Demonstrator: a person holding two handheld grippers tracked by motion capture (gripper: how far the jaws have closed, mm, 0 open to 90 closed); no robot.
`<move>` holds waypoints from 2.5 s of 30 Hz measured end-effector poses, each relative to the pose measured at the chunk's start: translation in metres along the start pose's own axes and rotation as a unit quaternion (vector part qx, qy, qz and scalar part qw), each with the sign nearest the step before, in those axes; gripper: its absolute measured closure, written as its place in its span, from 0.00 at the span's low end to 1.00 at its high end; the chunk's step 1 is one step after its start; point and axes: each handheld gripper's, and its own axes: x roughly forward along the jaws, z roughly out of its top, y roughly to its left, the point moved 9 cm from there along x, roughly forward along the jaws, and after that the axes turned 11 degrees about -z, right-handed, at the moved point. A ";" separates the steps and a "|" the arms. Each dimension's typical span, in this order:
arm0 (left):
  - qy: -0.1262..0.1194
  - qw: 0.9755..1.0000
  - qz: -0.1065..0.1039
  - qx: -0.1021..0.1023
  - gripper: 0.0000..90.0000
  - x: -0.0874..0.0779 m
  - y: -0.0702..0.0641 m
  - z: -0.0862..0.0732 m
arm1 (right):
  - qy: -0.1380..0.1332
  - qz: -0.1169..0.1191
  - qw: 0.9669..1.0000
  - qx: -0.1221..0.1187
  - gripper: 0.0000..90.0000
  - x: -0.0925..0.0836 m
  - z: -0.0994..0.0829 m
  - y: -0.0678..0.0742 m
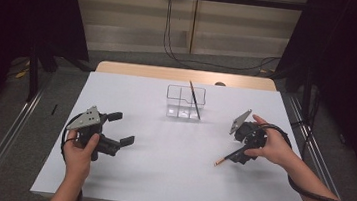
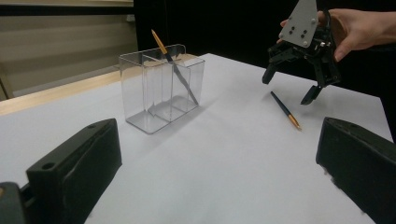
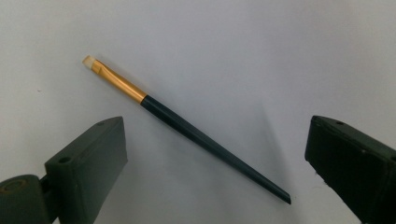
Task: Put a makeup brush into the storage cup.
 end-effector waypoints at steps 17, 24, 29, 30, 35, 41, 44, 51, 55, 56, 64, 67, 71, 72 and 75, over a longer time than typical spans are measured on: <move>0.001 1.000 0.001 0.001 0.00 0.000 0.001 0.000 | 0.006 0.001 1.000 -0.028 0.08 0.003 0.005 0.005; 0.001 1.000 -0.001 0.001 0.00 -0.001 0.000 0.000 | 0.003 0.002 0.999 -0.042 0.10 0.005 0.008 0.006; 0.001 1.000 0.004 -0.001 0.00 -0.001 0.001 0.000 | 0.005 0.009 0.999 -0.052 0.11 0.006 0.010 0.012; 0.001 1.000 0.004 0.000 0.00 -0.001 0.001 0.000 | 0.009 0.012 0.999 -0.050 0.11 0.006 0.009 0.013; 0.001 1.000 0.002 0.002 0.00 -0.001 0.001 0.000 | 0.008 0.015 0.998 -0.058 0.14 0.009 0.010 0.016; -0.002 1.000 0.005 -0.001 0.00 -0.001 0.001 0.000 | 0.014 0.019 0.997 -0.069 0.18 0.011 0.009 0.019; 0.000 1.000 0.006 0.001 0.00 -0.002 0.001 0.000 | 0.015 0.020 0.997 -0.073 0.25 0.011 0.009 0.021; 0.001 1.000 0.005 0.002 0.00 -0.001 0.001 0.000 | 0.025 0.028 0.995 -0.090 0.37 0.013 0.007 0.023; 0.000 1.000 0.003 0.001 0.00 -0.001 0.001 0.000 | 0.028 0.033 0.994 -0.096 0.43 0.012 0.008 0.026; 0.002 1.000 0.004 0.002 0.00 -0.001 0.001 0.000 | 0.030 0.034 0.994 -0.097 0.45 0.012 0.008 0.026; 0.002 1.000 0.003 0.001 0.00 0.000 0.001 0.000 | 0.036 0.051 0.993 -0.104 0.62 0.008 0.007 0.032; 0.002 1.000 0.001 0.002 0.00 0.001 0.001 -0.001 | 0.034 0.055 0.992 -0.105 0.65 0.008 0.007 0.033; 0.002 1.000 0.001 0.001 0.00 0.001 0.001 -0.001 | 0.039 0.057 0.992 -0.108 0.67 0.008 0.008 0.033; 0.002 1.000 0.002 0.001 0.00 0.001 0.001 -0.001 | 0.043 0.058 0.992 -0.103 0.68 0.008 0.007 0.034; 0.003 1.000 0.004 0.002 0.00 0.001 0.002 -0.001 | 0.046 0.058 0.991 -0.108 0.70 0.008 0.008 0.033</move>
